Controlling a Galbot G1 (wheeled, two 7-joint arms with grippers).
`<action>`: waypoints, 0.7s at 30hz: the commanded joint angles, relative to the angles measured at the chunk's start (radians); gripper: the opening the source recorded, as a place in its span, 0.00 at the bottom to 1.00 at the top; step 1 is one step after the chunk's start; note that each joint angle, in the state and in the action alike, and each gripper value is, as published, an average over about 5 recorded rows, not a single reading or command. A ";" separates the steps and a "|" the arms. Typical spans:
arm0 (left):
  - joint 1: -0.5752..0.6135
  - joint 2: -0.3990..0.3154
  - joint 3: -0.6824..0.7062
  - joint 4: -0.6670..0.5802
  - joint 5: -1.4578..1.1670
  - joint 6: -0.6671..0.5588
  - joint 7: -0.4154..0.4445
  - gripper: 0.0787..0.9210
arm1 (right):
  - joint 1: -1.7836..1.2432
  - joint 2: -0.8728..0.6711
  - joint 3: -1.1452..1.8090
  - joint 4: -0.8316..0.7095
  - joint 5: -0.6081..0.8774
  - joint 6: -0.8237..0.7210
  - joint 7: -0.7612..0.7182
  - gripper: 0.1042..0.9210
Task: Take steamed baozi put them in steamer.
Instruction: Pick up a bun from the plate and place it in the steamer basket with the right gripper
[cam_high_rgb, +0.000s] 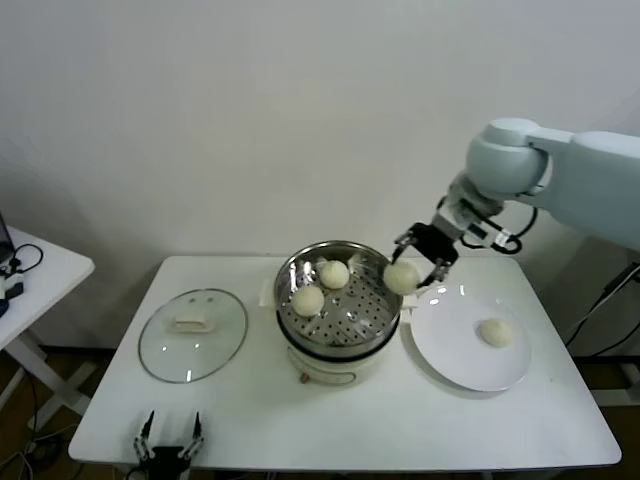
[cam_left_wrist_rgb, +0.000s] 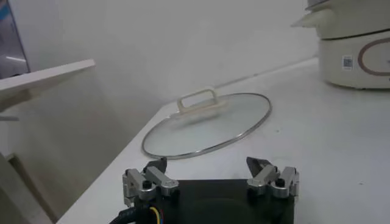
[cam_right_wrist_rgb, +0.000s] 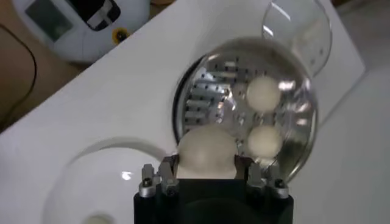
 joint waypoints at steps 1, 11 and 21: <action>0.004 -0.002 -0.002 -0.008 0.002 -0.001 -0.001 0.88 | -0.117 0.173 0.078 0.127 -0.260 0.067 0.059 0.64; 0.003 -0.003 -0.015 -0.016 -0.003 0.004 0.000 0.88 | -0.334 0.226 0.048 -0.026 -0.487 0.087 0.095 0.64; -0.002 -0.003 -0.019 -0.023 -0.019 0.005 0.001 0.88 | -0.409 0.255 0.063 -0.084 -0.520 0.086 0.117 0.64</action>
